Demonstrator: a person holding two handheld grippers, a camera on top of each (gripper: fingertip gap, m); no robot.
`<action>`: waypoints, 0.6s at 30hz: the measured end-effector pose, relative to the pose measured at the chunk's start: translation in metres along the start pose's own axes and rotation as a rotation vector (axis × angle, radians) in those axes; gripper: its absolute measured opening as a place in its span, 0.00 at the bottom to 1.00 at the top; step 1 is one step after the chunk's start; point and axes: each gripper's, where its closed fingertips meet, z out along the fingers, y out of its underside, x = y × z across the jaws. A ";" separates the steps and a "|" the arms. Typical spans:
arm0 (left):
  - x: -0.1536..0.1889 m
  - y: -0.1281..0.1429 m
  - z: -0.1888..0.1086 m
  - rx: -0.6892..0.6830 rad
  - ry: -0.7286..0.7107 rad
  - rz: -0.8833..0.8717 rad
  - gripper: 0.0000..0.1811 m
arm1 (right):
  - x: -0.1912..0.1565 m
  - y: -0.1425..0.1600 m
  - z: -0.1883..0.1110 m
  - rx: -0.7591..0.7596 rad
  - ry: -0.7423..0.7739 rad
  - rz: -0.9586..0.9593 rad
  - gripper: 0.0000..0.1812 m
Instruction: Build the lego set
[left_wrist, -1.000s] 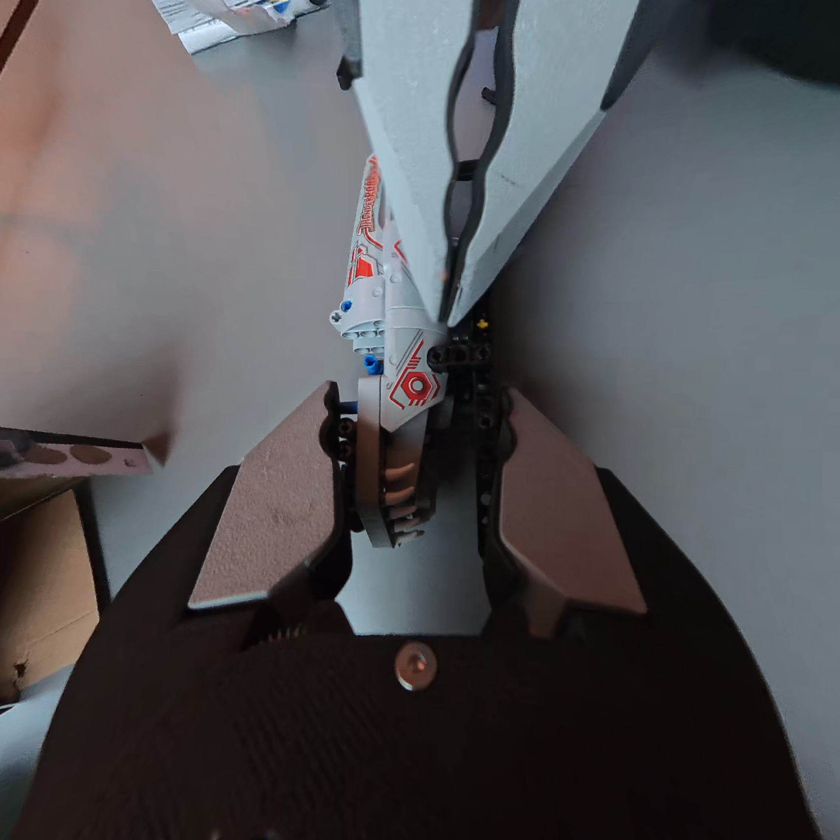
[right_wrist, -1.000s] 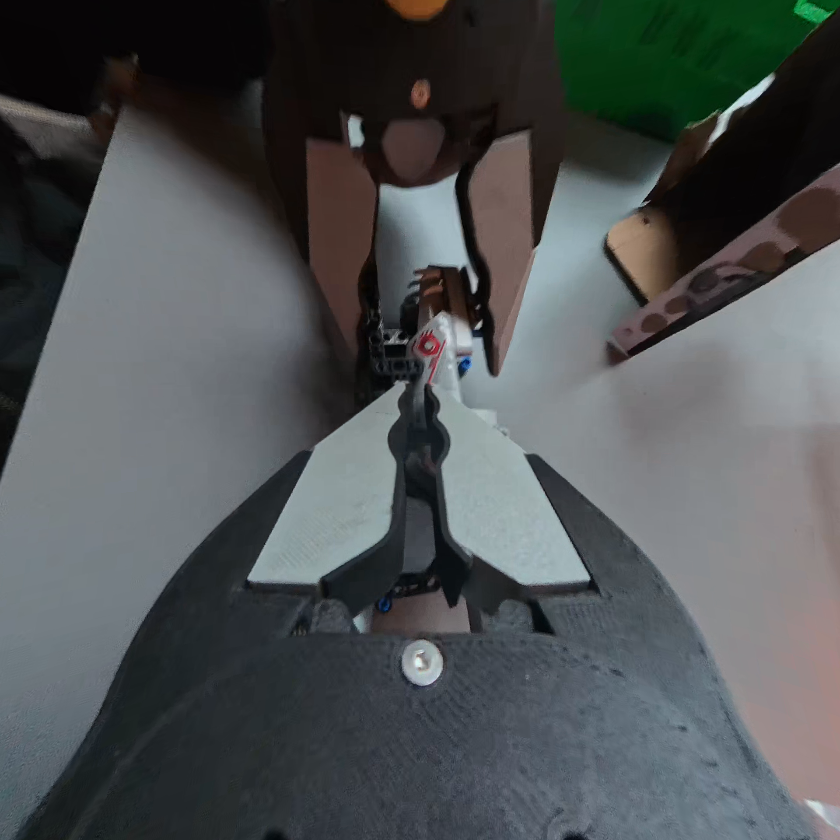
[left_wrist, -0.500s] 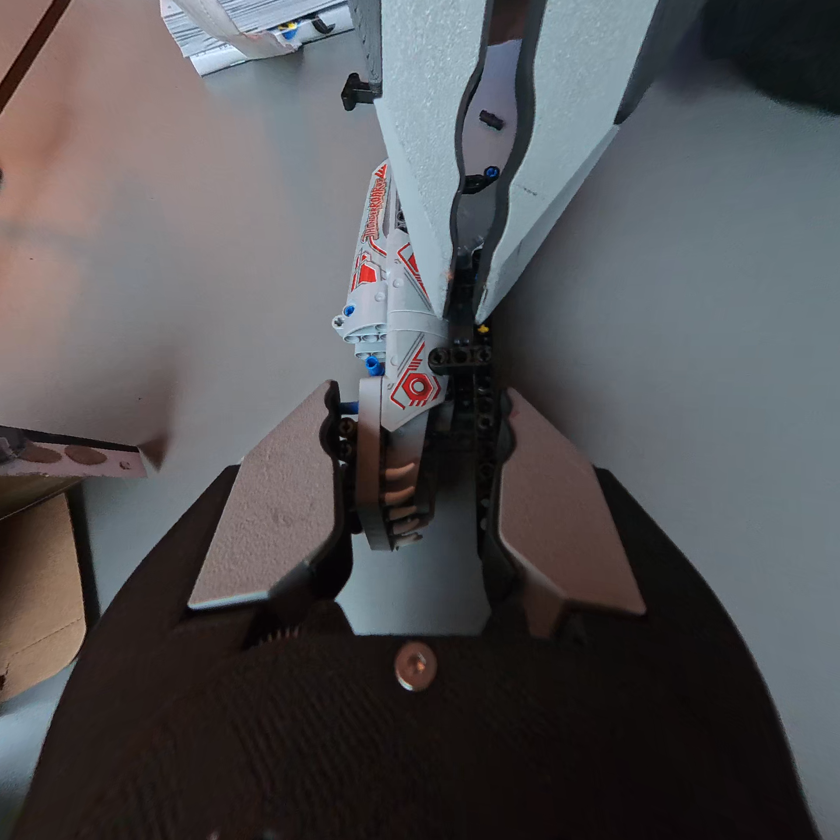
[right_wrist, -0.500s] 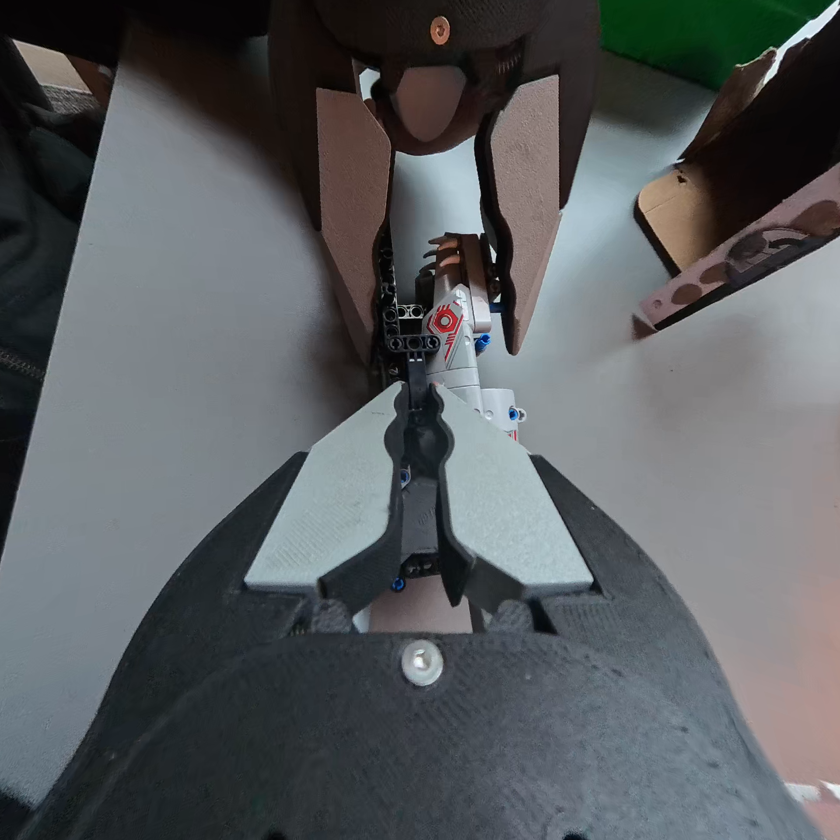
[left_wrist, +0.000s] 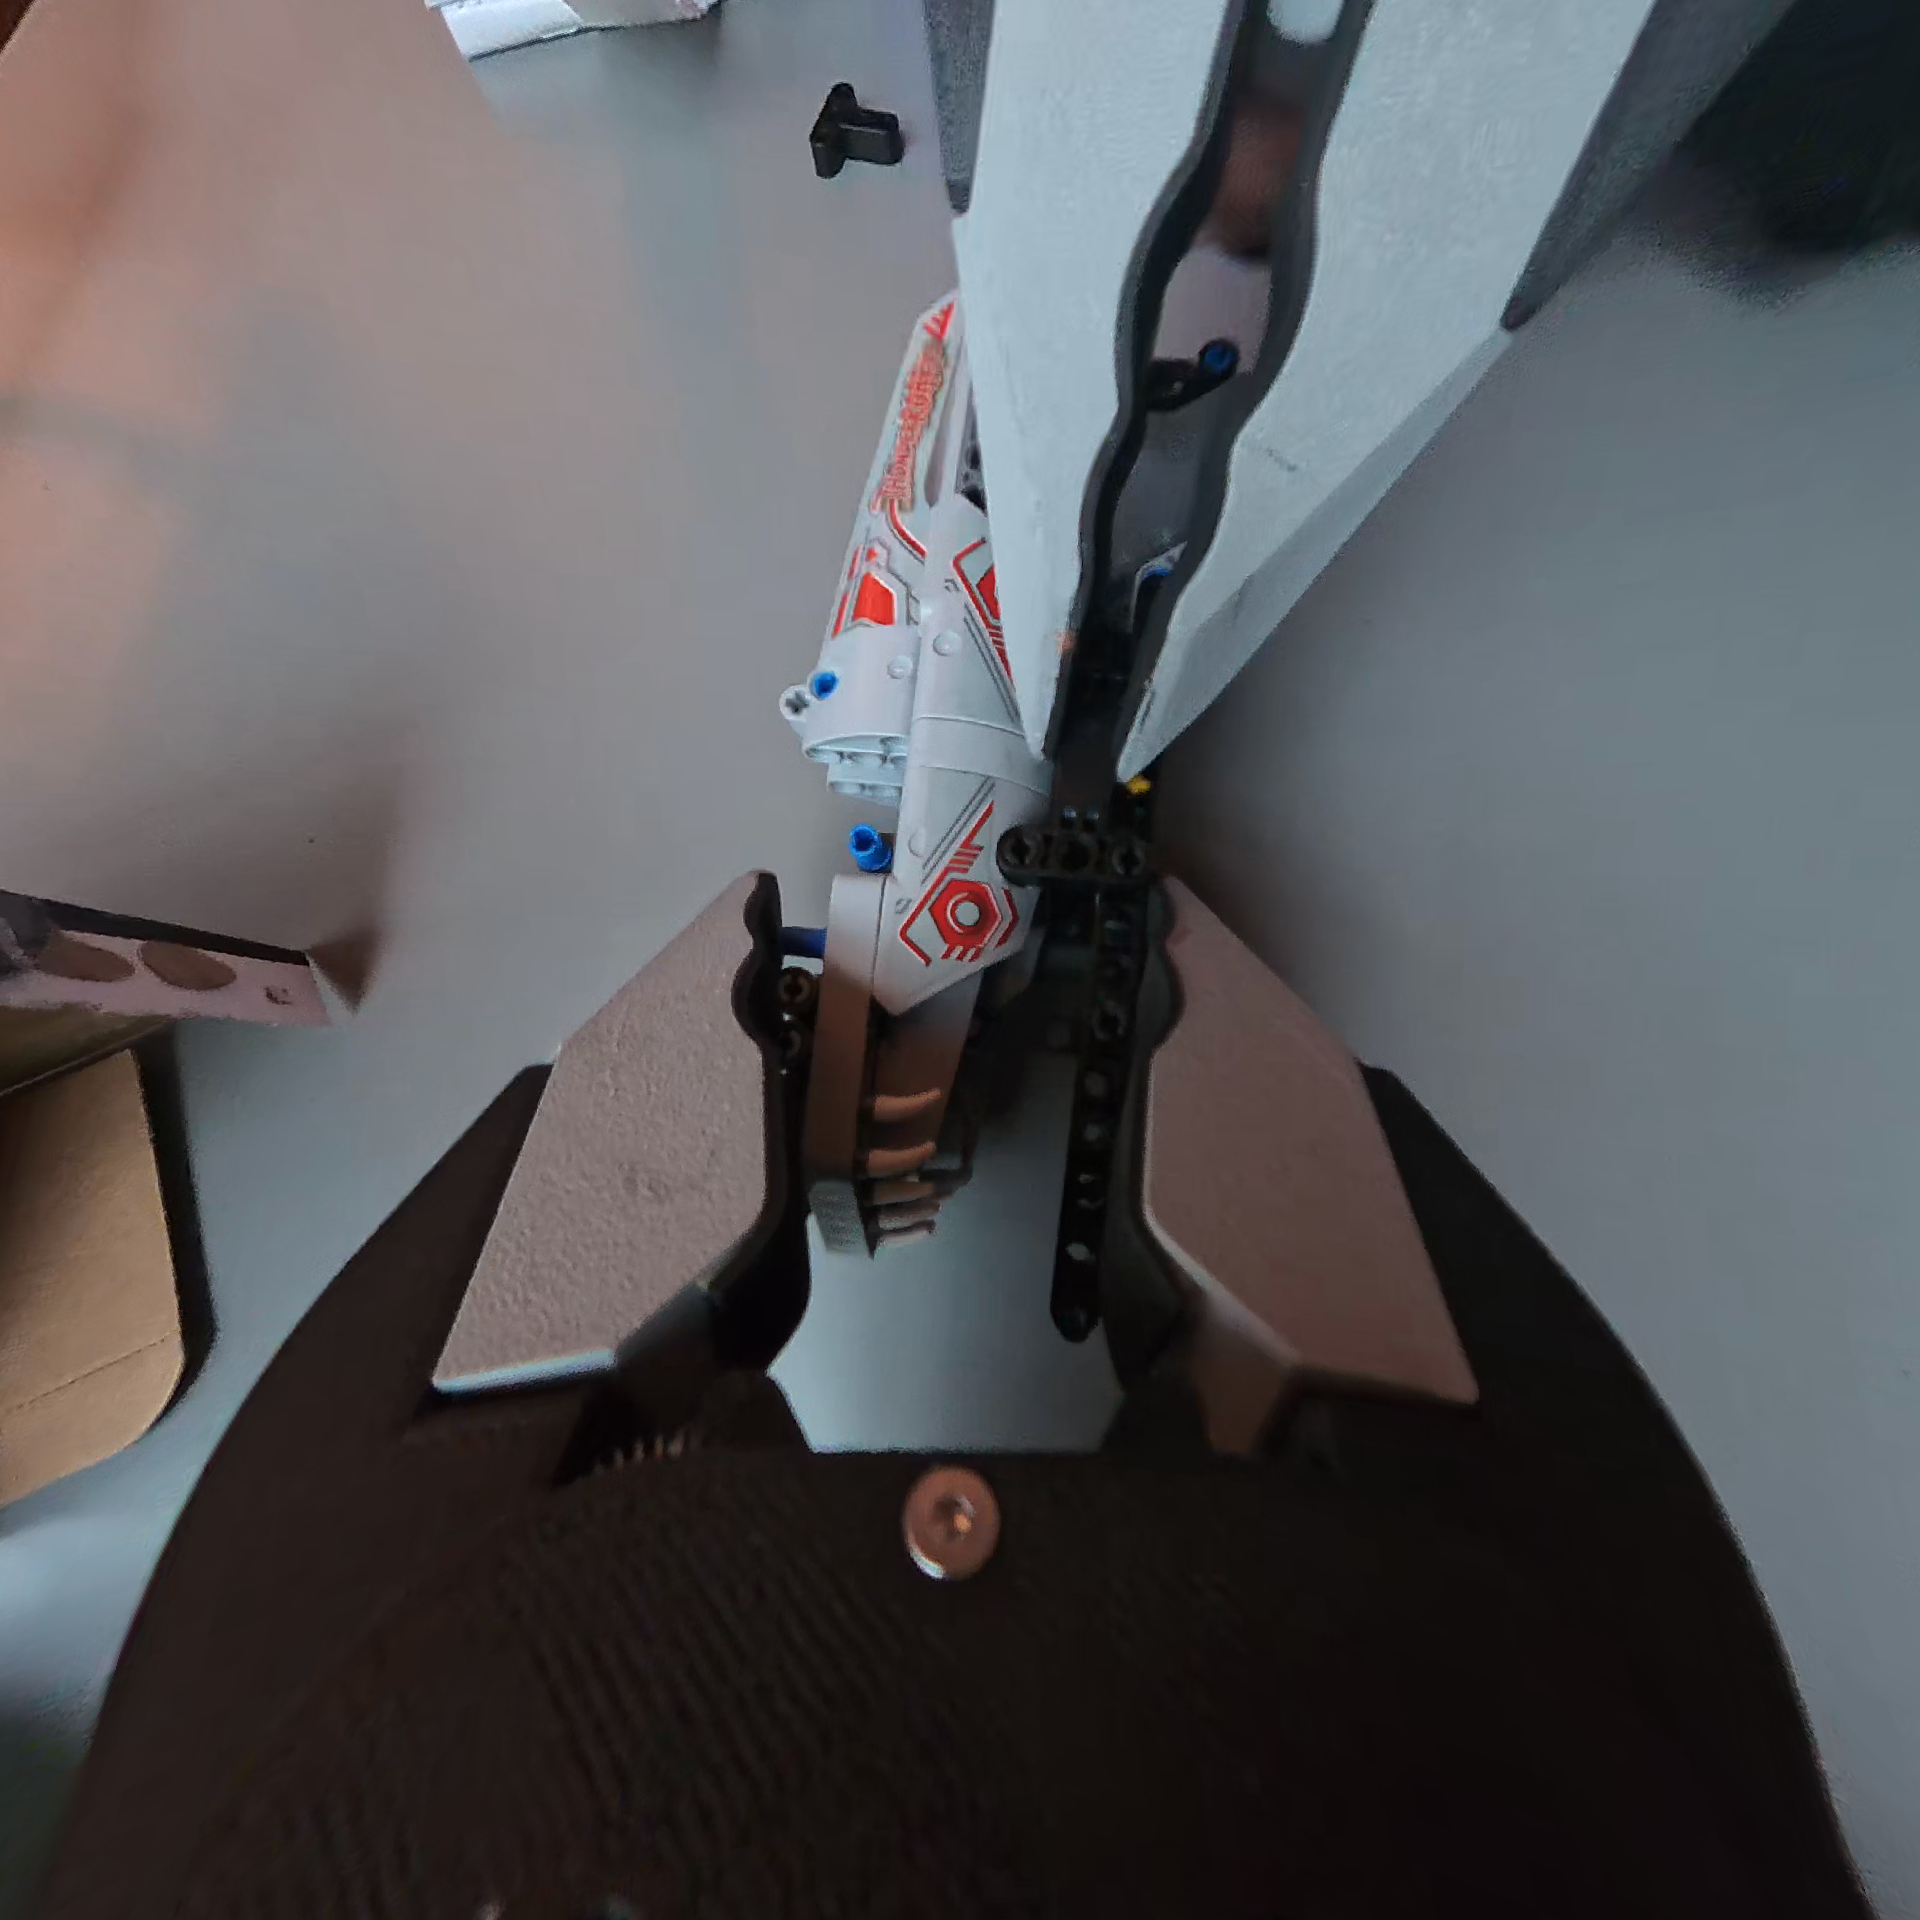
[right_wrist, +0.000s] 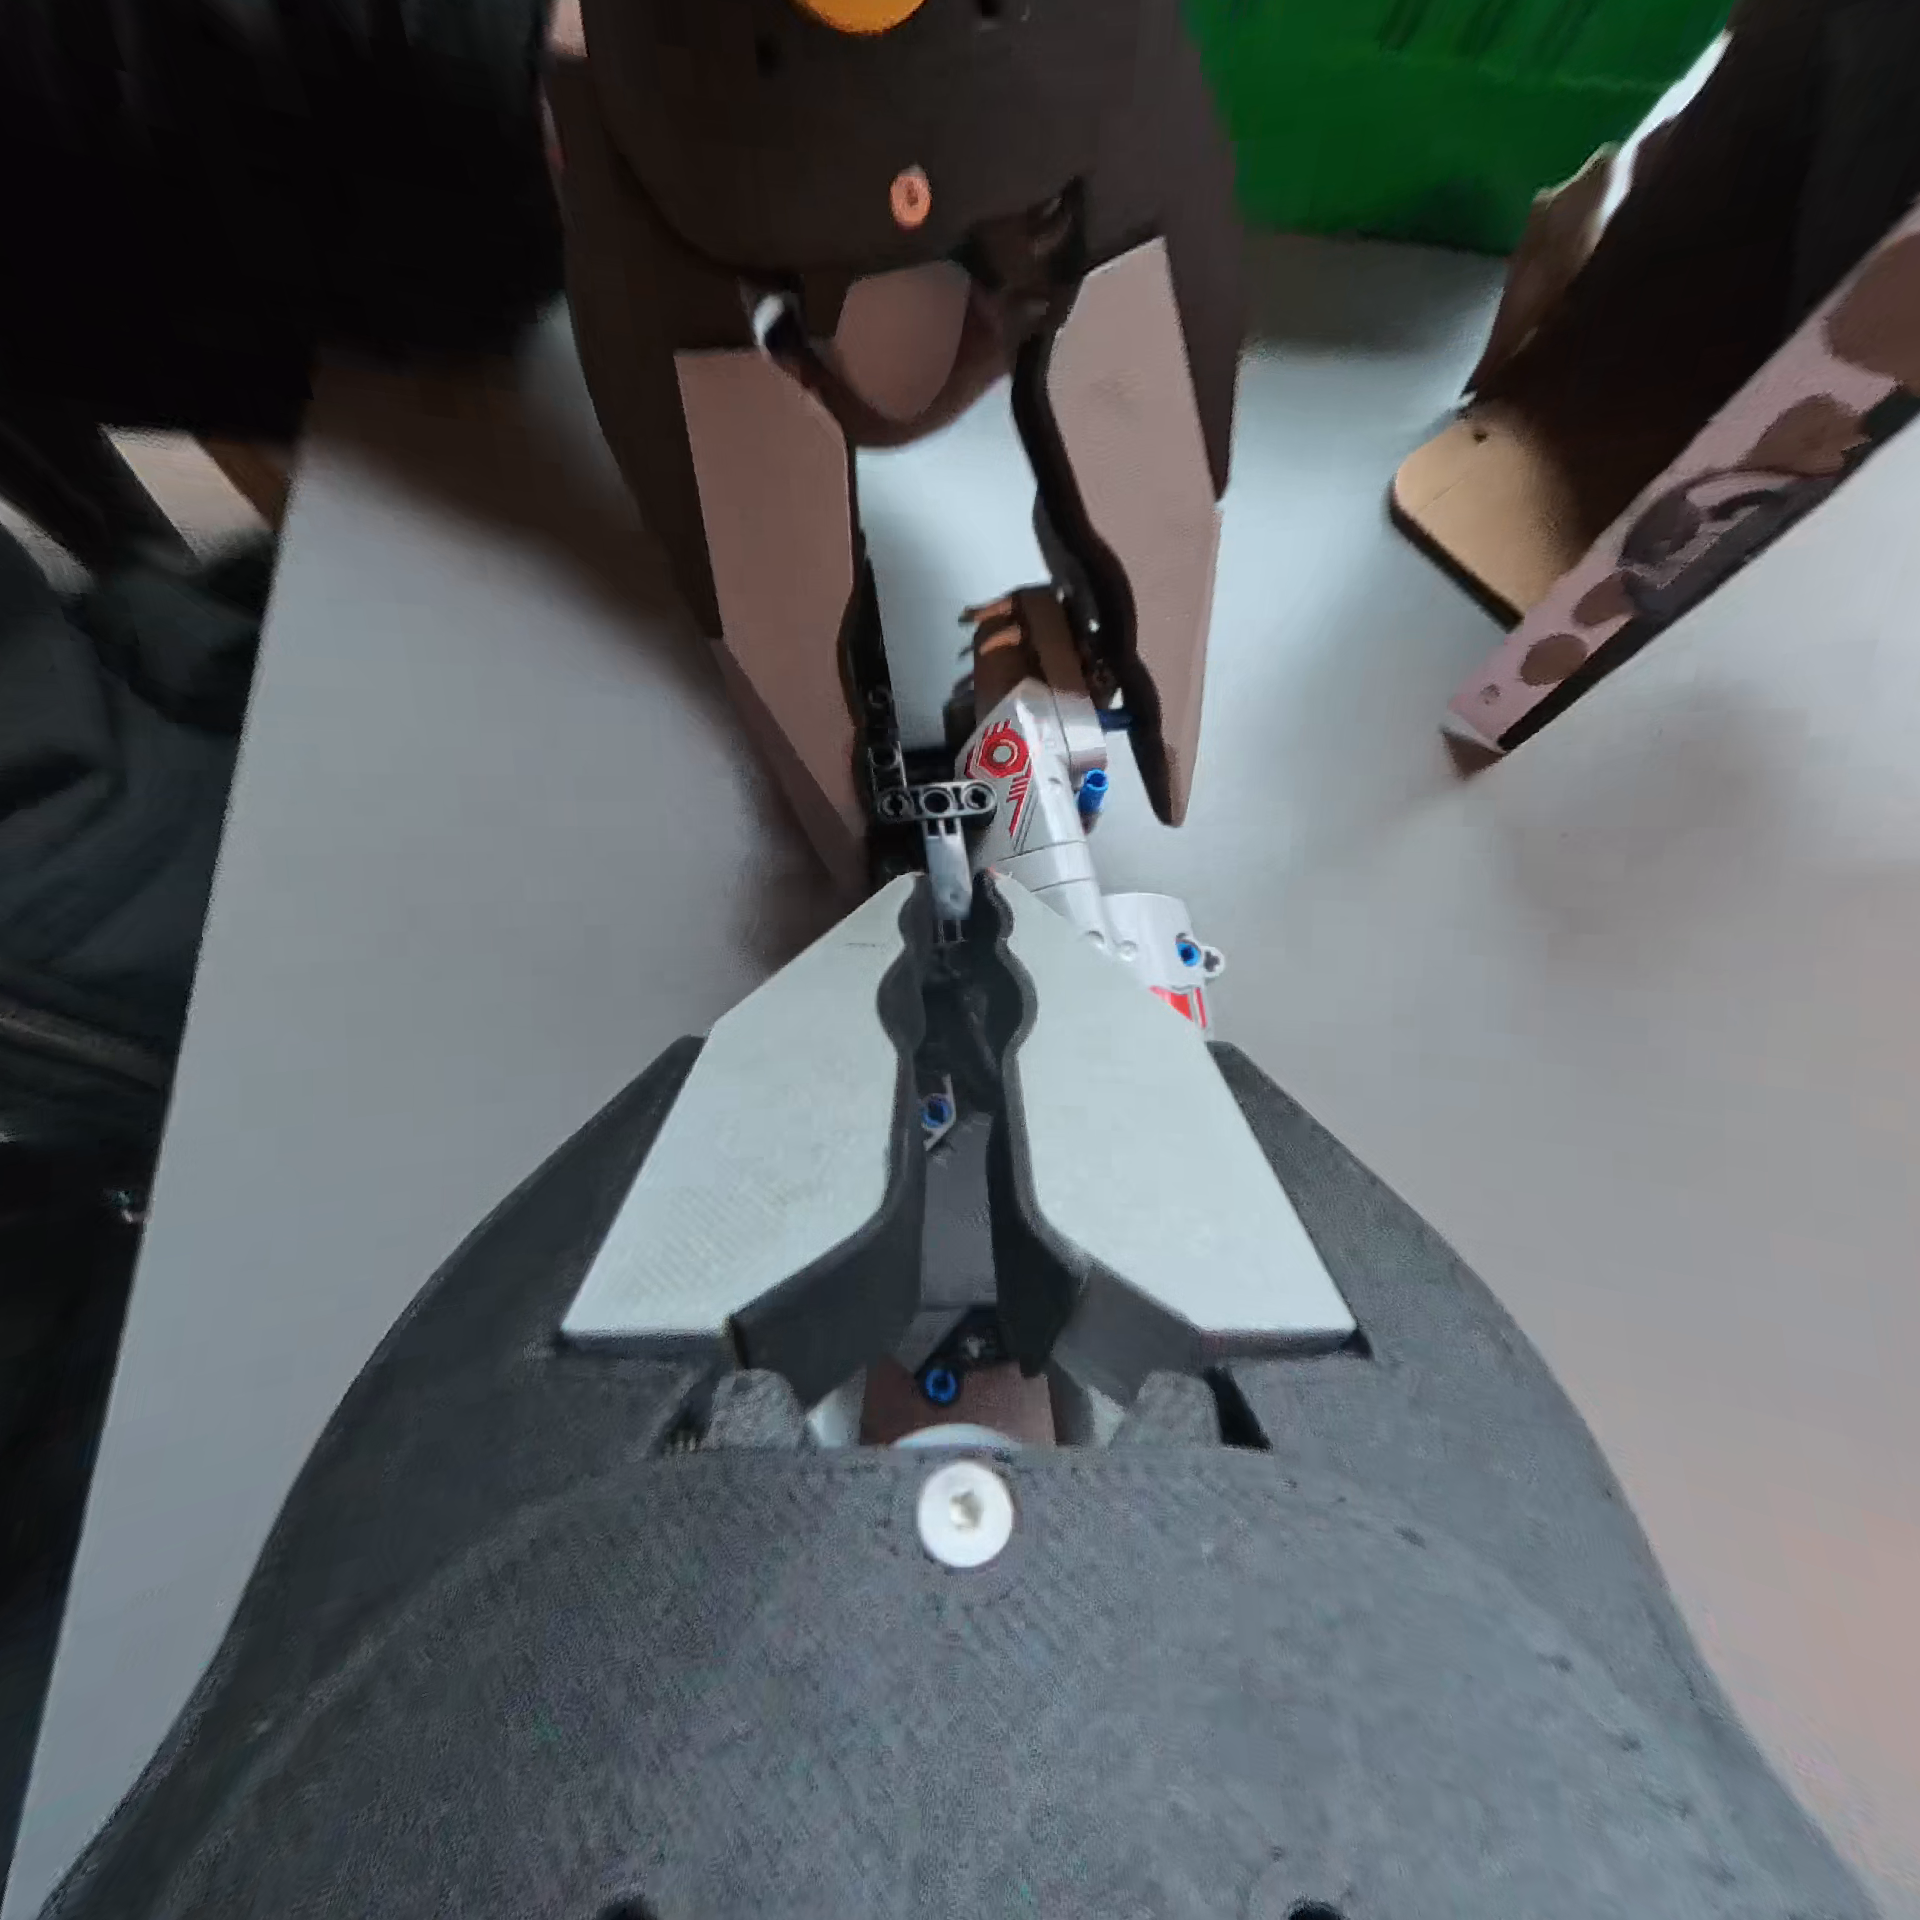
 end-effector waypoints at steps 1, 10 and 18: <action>0.000 -0.001 -0.001 0.011 0.006 -0.015 0.37 | 0.001 -0.002 -0.001 0.057 -0.015 0.034 0.02; -0.002 0.001 -0.001 -0.002 0.003 -0.014 0.37 | 0.002 -0.005 0.002 0.169 -0.068 0.129 0.01; -0.006 0.005 -0.001 -0.023 -0.038 0.011 0.37 | 0.022 -0.058 -0.051 0.590 -0.053 0.235 0.00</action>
